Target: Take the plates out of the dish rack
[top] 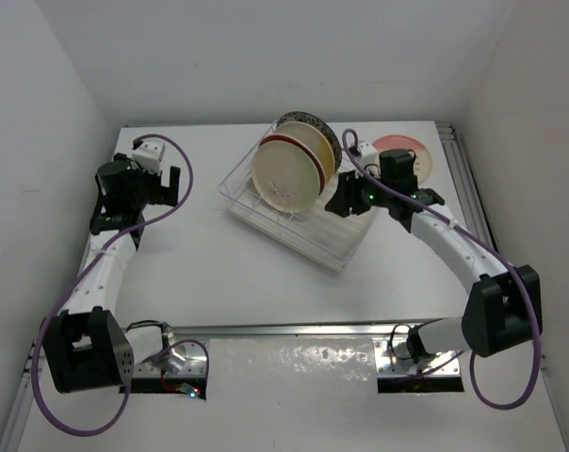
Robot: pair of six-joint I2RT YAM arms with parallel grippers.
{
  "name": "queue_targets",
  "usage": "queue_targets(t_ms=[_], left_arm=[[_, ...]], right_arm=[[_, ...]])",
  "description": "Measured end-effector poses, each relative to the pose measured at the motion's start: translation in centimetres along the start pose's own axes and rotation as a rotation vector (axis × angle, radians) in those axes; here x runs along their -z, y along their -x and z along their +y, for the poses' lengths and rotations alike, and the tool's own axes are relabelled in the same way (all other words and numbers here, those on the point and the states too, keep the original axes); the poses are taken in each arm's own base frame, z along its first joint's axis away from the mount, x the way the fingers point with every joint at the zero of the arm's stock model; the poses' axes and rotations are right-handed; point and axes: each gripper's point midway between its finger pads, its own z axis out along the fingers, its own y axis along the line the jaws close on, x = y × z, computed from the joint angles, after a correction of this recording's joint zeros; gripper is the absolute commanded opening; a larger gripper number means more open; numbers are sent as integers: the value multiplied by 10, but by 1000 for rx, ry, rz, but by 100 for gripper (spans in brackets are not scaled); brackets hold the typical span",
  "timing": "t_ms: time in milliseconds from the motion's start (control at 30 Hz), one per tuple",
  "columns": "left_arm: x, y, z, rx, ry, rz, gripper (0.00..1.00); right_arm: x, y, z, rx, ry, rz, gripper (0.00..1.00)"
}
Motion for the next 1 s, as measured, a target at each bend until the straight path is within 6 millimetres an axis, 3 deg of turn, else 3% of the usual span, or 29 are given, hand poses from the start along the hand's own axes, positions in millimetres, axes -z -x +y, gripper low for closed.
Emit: queue_targets(t_ms=[100,367,567,833,1000], left_arm=[[0,1,-2,5,-8,-3,100],[-3,-2,-3,10,-18,5,100],[-2,-3,-4,28,-16,7,100],[-2,-3,-4,37,-14,7,100],[-2,-3,-3,36,-7,9,100]], right_arm=[[-7,-14,0,-41,-6,29,49],[-43,5,-11,-93,-12,-14,50],[-63,-2,-27,-127,-58,-9,49],[-91,6,-40,-154,-90,-24,37],[-95,11,-42,-167,-99,-31,35]])
